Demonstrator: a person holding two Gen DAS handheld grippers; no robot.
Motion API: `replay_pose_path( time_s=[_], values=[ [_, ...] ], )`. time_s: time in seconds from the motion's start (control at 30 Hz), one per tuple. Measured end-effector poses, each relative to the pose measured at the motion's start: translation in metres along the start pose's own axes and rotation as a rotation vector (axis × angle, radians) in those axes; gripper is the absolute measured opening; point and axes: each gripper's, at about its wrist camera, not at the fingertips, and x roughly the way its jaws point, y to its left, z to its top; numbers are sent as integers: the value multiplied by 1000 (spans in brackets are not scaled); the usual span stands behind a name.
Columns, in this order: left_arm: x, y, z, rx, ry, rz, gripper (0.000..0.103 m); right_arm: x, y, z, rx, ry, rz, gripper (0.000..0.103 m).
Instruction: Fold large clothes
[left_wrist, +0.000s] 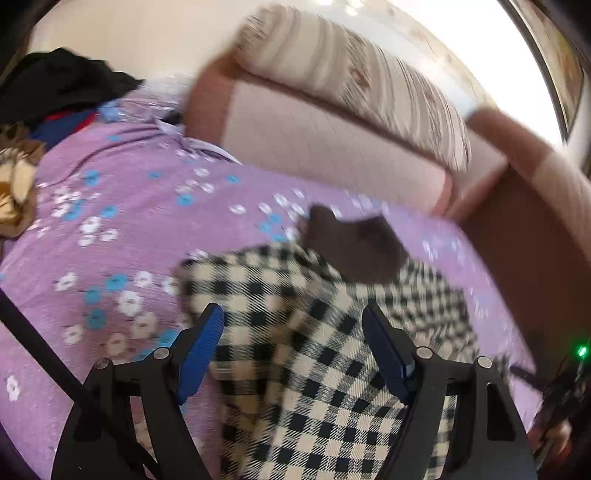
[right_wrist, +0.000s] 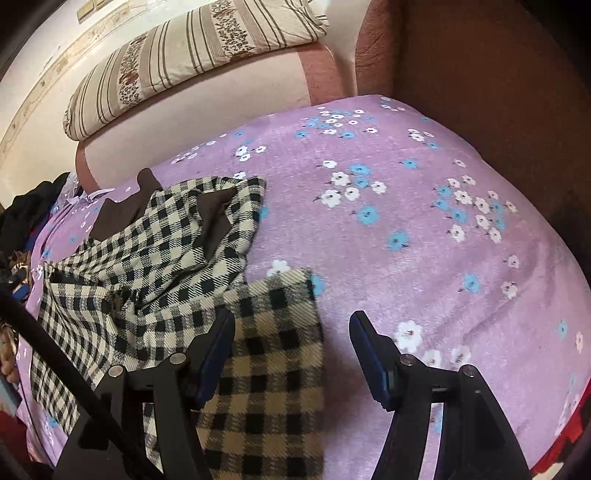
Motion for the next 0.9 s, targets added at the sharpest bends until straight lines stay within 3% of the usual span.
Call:
replay_pose_path(
  time_s=[0.07,0.1,0.13,0.17,0.2,0.27,0.33,0.37,0.57,0.67,0.77,0.83,0.9],
  values=[
    [17,-9,-6,38,42,19,76,1,-2,0,-9,6,5,72],
    [26,-12,-9,48,72,27,72,3,-2,0,-13,13,9,74],
    [35,-14,-11,49,106,20,61,7,-2,1,-16,25,20,75],
    [42,-14,-12,41,143,16,19,13,-2,2,-16,43,32,75],
    [49,-12,-15,23,185,37,4,18,-2,2,-15,57,37,75],
    [50,-9,-18,2,179,42,3,30,1,1,-13,74,39,74],
    [37,-9,-14,-16,149,47,3,36,8,0,-20,100,82,37],
    [29,-9,-10,-29,128,37,3,36,11,0,-29,108,88,6],
    [-58,-7,21,-87,-103,21,3,-28,41,21,-122,-71,96,6],
    [-81,1,32,-97,-194,99,3,-51,52,50,-129,-162,101,6],
    [-74,19,38,-126,-193,178,3,-34,58,81,-103,-166,77,6],
    [-53,33,34,-147,-161,211,4,-5,63,94,-89,-131,50,6],
    [-27,41,27,-141,-109,295,5,34,72,102,-85,-76,1,6]
  ],
)
